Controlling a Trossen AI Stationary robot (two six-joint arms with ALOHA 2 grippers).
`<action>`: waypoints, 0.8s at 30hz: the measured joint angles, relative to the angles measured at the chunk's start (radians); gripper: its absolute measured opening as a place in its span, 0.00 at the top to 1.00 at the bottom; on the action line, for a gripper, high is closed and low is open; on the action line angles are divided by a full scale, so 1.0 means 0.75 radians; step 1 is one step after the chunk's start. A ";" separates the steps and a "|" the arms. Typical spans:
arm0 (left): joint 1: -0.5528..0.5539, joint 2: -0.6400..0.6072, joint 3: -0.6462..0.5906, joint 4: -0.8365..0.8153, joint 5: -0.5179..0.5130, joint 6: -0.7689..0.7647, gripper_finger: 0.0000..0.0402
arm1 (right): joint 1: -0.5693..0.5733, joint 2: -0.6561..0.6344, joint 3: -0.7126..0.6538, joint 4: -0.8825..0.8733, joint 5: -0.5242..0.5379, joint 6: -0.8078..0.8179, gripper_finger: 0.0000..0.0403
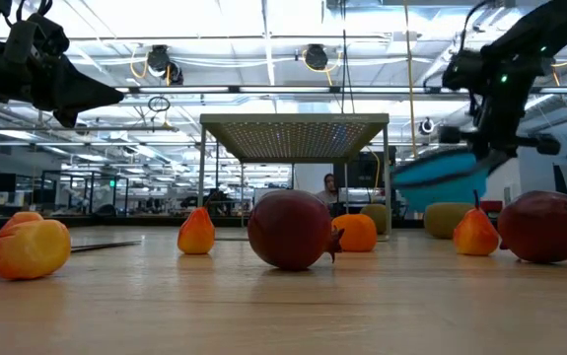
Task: Pick & Place Fruit
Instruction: Put the blue strainer bowl on the shelf
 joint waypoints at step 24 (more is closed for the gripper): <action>0.001 0.001 0.000 0.171 0.001 -0.006 0.98 | 0.000 -0.385 0.001 0.875 -0.700 -0.364 1.00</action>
